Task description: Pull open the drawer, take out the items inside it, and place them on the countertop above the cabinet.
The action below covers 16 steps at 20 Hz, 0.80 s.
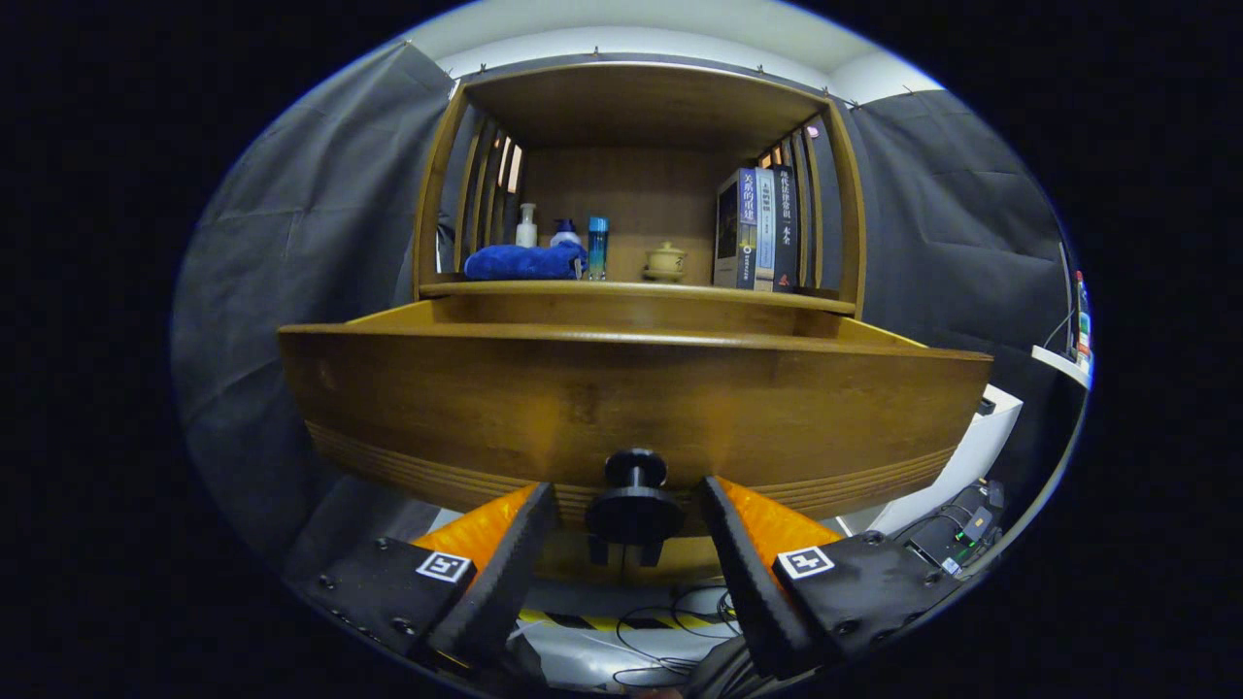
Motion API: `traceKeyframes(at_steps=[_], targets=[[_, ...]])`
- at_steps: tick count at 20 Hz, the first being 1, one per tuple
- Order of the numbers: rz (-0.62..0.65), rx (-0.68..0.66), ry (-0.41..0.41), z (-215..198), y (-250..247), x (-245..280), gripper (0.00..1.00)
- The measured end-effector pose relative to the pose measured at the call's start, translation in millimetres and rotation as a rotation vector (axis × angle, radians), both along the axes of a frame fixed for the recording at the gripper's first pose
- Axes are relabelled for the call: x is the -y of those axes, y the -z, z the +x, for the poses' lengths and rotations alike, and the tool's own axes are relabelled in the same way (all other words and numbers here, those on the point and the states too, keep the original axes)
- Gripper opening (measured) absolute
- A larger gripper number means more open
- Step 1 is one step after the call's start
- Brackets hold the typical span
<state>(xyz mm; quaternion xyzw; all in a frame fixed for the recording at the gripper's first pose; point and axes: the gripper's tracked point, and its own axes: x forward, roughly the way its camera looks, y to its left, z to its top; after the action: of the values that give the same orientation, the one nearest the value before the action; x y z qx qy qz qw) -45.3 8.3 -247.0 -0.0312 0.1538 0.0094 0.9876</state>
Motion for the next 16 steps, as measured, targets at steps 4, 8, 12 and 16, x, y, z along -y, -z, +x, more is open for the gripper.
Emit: traceKeyframes(at_steps=[4,8,12,16], targets=[[0.019,0.08,-0.019,-4,-47,4,0.99],[0.007,0.18,-0.051,1,-115,12,0.99],[0.011,0.281,-0.115,26,-195,12,0.98],[-0.018,0.295,-0.149,58,-253,11,0.98]])
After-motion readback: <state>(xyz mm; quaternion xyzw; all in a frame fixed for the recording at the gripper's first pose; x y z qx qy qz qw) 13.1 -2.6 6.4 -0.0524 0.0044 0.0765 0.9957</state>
